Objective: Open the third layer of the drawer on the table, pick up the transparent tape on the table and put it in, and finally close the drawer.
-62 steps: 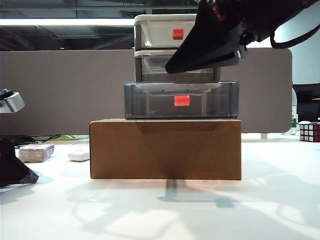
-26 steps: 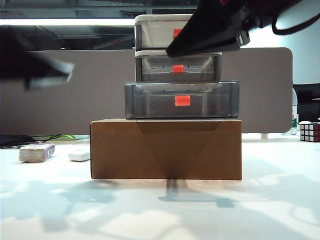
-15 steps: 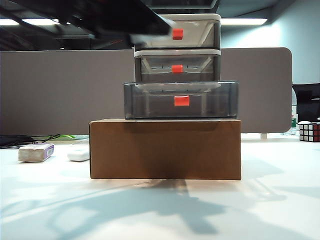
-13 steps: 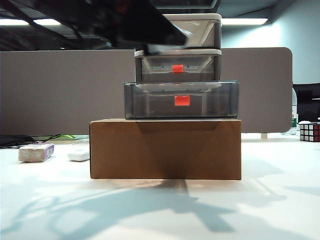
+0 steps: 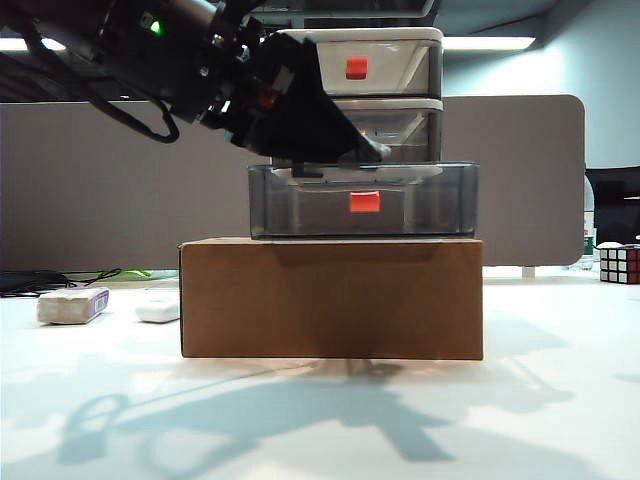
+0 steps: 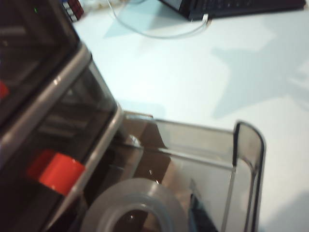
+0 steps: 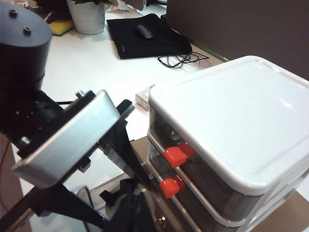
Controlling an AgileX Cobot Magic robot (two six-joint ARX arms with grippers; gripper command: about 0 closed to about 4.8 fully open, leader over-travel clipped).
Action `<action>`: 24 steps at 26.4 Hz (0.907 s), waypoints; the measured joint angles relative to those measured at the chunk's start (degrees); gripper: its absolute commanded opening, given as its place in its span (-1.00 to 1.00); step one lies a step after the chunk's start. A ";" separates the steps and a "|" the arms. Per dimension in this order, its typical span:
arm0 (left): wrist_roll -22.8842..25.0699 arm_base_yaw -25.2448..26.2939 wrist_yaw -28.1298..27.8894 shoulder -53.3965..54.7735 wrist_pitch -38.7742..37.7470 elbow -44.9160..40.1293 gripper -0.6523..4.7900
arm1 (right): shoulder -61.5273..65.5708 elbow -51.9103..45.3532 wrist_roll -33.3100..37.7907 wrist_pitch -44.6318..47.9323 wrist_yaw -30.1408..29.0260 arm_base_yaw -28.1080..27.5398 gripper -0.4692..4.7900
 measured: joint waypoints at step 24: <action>-1.55 0.00 0.48 0.13 0.02 0.04 0.49 | 0.02 0.00 -0.17 0.00 0.02 -0.02 -0.84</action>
